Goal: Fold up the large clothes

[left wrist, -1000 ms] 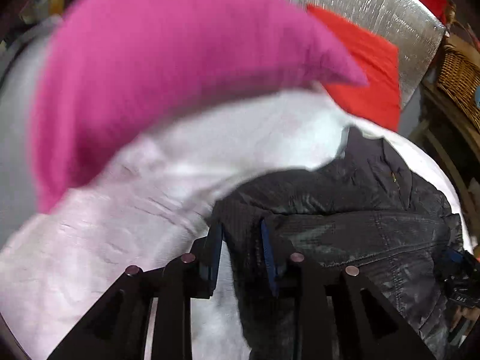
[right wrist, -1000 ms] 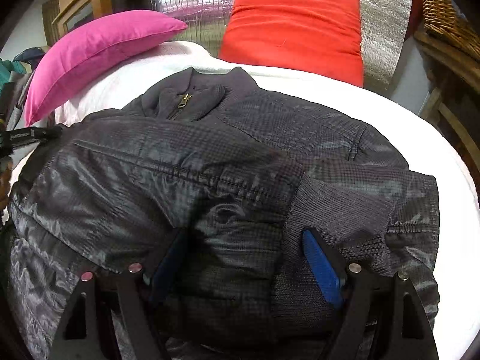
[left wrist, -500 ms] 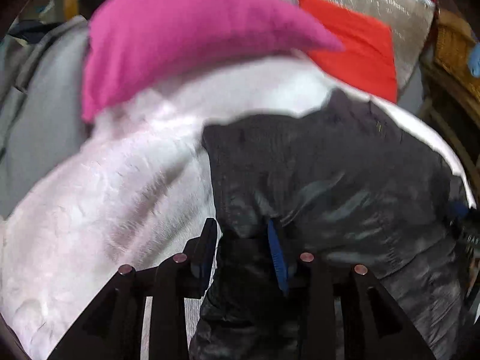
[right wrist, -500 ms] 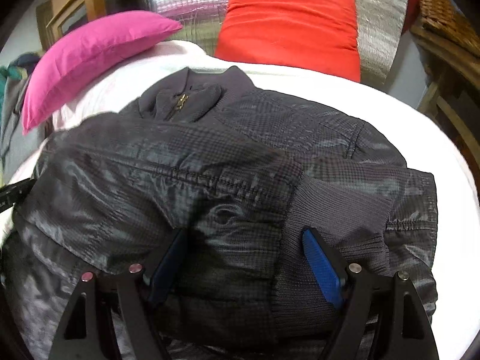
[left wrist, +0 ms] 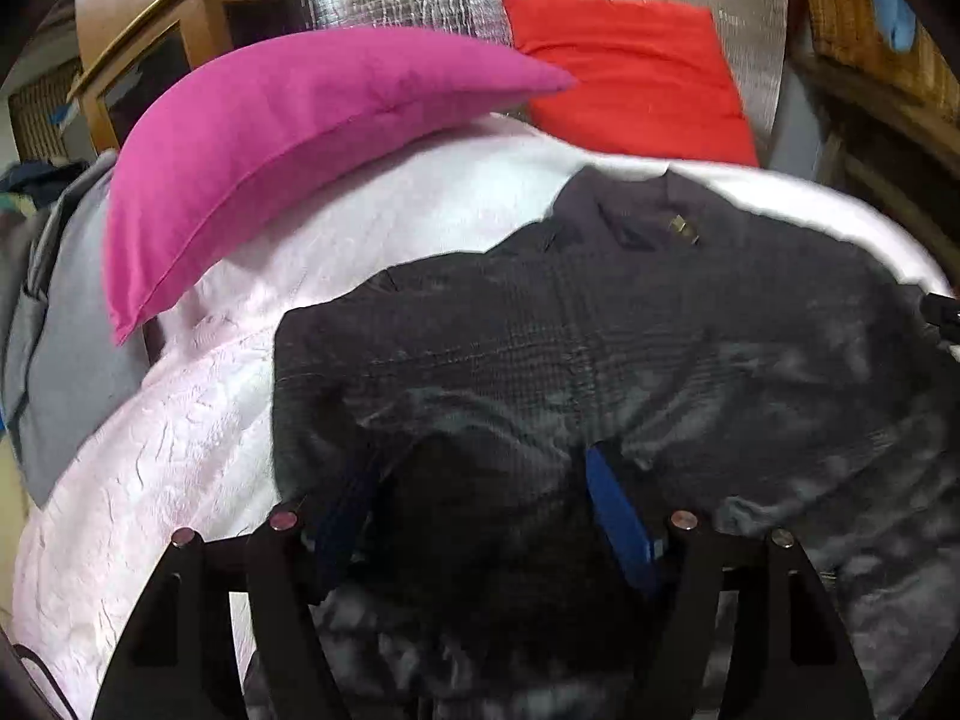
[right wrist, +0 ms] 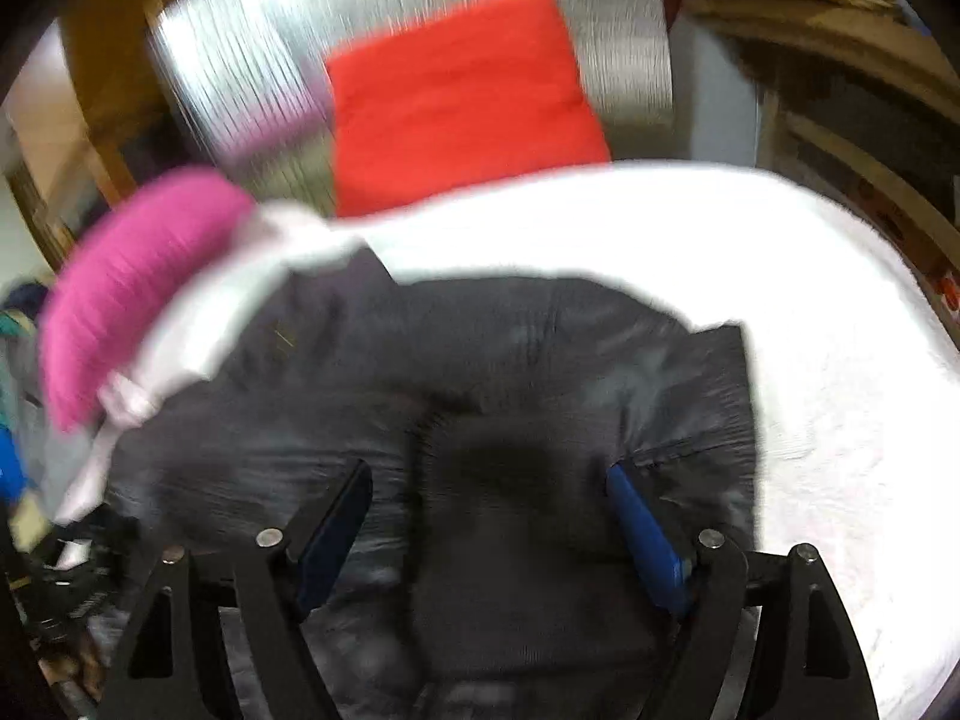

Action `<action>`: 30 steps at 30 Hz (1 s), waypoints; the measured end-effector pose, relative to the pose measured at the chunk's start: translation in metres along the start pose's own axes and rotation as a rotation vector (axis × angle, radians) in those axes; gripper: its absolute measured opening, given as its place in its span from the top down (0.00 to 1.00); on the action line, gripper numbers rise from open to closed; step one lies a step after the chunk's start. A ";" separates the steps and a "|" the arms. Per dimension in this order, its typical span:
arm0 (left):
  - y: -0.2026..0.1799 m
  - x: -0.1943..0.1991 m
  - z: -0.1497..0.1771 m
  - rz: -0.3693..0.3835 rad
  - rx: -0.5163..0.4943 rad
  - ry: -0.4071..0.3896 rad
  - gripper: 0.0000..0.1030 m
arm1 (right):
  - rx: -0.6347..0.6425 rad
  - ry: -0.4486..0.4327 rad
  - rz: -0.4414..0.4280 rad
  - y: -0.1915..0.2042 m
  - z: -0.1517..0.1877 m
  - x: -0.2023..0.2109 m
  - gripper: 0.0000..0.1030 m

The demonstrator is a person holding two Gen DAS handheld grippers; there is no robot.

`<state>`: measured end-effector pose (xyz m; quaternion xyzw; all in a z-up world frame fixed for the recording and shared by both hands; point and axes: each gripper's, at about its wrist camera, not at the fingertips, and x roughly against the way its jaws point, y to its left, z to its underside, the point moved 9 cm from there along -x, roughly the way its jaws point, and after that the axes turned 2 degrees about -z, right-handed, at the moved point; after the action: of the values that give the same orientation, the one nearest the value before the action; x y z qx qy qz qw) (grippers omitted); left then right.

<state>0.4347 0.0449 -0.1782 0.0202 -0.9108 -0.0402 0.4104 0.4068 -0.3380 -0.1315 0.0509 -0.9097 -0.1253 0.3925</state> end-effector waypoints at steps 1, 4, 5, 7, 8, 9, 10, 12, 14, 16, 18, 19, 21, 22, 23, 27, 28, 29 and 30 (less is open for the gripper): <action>0.006 0.008 -0.001 0.009 0.014 -0.017 0.30 | -0.020 -0.031 -0.012 -0.004 -0.001 0.015 0.19; 0.023 0.050 0.007 0.033 0.045 -0.081 0.30 | -0.065 -0.096 -0.017 -0.025 0.014 0.069 0.19; 0.029 0.063 0.015 0.042 0.058 -0.092 0.29 | -0.078 -0.105 -0.013 -0.034 0.025 0.087 0.19; 0.039 0.081 0.036 0.059 0.077 -0.099 0.29 | -0.091 -0.098 -0.005 -0.048 0.051 0.118 0.19; 0.043 0.095 0.050 0.063 0.093 -0.100 0.29 | -0.091 -0.093 -0.002 -0.054 0.066 0.134 0.19; 0.050 0.106 0.063 0.067 0.112 -0.098 0.29 | -0.096 -0.088 -0.001 -0.060 0.082 0.150 0.19; 0.056 0.115 0.079 0.074 0.128 -0.088 0.29 | -0.099 -0.084 -0.001 -0.064 0.096 0.164 0.19; 0.071 0.132 0.115 0.075 0.154 -0.065 0.29 | -0.096 -0.090 0.018 -0.072 0.126 0.196 0.19; 0.082 0.147 0.144 0.064 0.183 -0.043 0.28 | -0.114 -0.101 0.016 -0.078 0.152 0.226 0.19; 0.089 0.161 0.175 0.080 0.214 -0.011 0.27 | -0.136 -0.133 0.026 -0.086 0.172 0.262 0.19; 0.096 0.175 0.204 0.077 0.246 0.023 0.27 | -0.145 -0.193 0.042 -0.090 0.181 0.299 0.19; 0.097 0.180 0.214 0.078 0.250 0.032 0.27 | -0.146 -0.227 0.054 -0.092 0.181 0.316 0.19; 0.098 0.190 0.232 0.064 0.250 0.049 0.27 | -0.136 -0.310 0.079 -0.093 0.177 0.356 0.19; 0.099 0.194 0.237 0.051 0.251 0.061 0.27 | -0.128 -0.348 0.084 -0.091 0.172 0.373 0.19; 0.100 0.198 0.241 0.042 0.250 0.067 0.27 | -0.117 -0.400 0.092 -0.089 0.166 0.395 0.19; 0.101 0.217 0.242 -0.010 0.257 0.050 0.27 | -0.076 -0.565 0.089 -0.075 0.141 0.464 0.17; 0.101 0.222 0.242 -0.013 0.260 0.043 0.27 | -0.065 -0.586 0.086 -0.070 0.137 0.474 0.17; 0.100 0.227 0.240 -0.024 0.263 0.034 0.27 | -0.052 -0.600 0.081 -0.065 0.134 0.482 0.15; 0.099 0.231 0.238 -0.030 0.258 0.024 0.27 | -0.044 -0.599 0.069 -0.061 0.132 0.485 0.14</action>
<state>0.1032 0.1406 -0.1540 0.0870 -0.9031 0.0715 0.4144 -0.0224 -0.4644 0.1056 -0.0279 -0.9833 -0.1411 0.1117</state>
